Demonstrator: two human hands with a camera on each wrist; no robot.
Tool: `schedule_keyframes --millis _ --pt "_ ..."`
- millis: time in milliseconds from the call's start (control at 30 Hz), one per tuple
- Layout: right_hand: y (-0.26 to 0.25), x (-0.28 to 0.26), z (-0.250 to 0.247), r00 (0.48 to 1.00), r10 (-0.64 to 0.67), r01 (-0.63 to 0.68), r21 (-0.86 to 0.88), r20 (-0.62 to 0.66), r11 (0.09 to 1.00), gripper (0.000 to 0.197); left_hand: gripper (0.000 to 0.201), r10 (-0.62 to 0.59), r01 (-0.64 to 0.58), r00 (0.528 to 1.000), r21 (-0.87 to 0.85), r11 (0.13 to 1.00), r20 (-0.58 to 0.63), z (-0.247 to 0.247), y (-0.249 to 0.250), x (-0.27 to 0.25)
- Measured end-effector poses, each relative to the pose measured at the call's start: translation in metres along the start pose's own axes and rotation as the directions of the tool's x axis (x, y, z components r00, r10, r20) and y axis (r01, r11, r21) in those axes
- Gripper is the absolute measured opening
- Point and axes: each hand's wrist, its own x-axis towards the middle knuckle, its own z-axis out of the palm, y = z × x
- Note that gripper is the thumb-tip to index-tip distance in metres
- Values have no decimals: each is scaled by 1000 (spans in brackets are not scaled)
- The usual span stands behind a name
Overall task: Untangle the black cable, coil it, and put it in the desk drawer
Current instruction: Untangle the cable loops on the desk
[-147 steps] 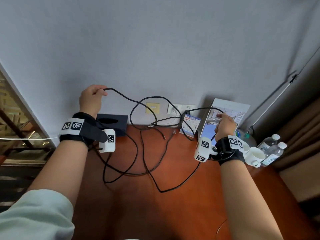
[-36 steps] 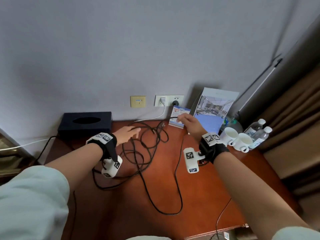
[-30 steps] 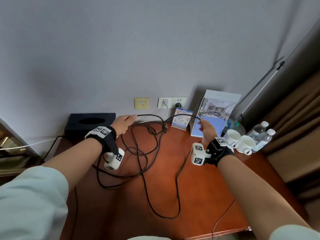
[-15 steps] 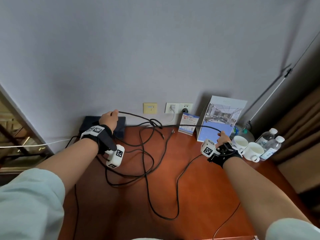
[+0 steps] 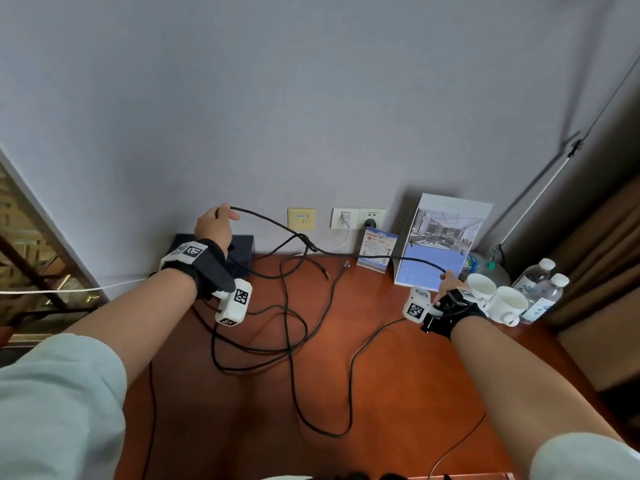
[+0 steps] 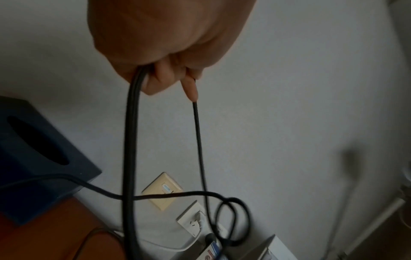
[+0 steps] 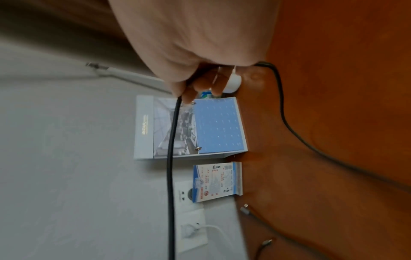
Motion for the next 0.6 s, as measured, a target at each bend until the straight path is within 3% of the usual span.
schedule_keyframes --millis 67,133,233,267,367,467,533,600 --pt "-1 0 5 999 -53 52 -330 4 943 41 38 54 -49 995 -64 997 84 6 7 -6" --pt "-9 -12 13 994 -89 109 -453 66 885 39 36 130 -115 977 -96 989 168 11 18 -16" --pt "-12 -32 34 963 -93 247 -684 254 686 33 35 215 -190 940 -119 975 265 17 36 -29" --pt "-14 -36 43 947 -85 288 -697 311 657 30 36 235 -206 929 -130 970 287 19 41 -33" --pt "-19 -61 68 838 -137 463 -555 528 691 34 38 290 -258 897 -136 956 335 25 55 -44" --pt "-28 -96 97 710 -136 515 -378 691 769 38 38 328 -293 866 -148 944 378 30 66 -56" --pt "-34 -112 116 701 -176 459 -248 691 853 41 40 335 -285 852 -180 942 403 33 73 -62" --pt "-36 -117 130 703 -150 321 -121 695 939 32 42 344 -282 839 -205 937 421 32 80 -65"
